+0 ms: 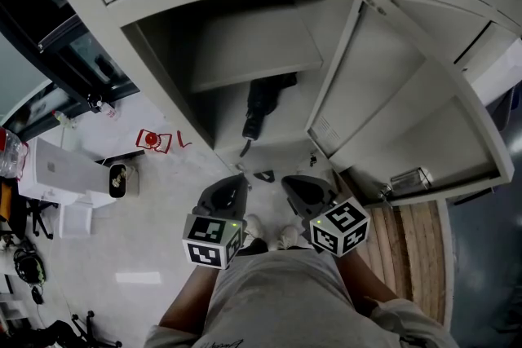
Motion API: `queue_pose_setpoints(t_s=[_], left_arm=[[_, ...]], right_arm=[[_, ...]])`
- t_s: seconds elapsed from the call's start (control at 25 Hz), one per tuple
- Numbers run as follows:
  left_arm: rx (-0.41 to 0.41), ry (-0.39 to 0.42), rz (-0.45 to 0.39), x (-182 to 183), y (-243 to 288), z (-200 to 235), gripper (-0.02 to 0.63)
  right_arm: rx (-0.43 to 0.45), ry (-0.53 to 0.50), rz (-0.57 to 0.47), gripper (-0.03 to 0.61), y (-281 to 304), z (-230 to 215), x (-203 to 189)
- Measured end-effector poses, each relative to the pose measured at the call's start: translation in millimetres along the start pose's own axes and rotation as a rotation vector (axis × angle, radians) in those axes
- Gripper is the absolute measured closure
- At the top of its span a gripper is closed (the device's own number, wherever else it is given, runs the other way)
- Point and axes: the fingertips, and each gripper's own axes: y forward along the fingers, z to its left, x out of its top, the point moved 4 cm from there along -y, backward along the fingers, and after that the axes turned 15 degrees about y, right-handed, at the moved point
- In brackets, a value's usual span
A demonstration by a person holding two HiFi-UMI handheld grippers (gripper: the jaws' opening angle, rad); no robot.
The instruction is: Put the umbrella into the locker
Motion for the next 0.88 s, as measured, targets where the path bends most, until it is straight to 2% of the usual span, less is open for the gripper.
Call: queue_pose_setpoints(t_s=[0.88], left_arm=[[0.009,0.004,0.008,-3.1,-0.5,2.8,0.594]], right_arm=[[-0.001,-0.022,0.018,0.551,6.2,1.7,0.9]])
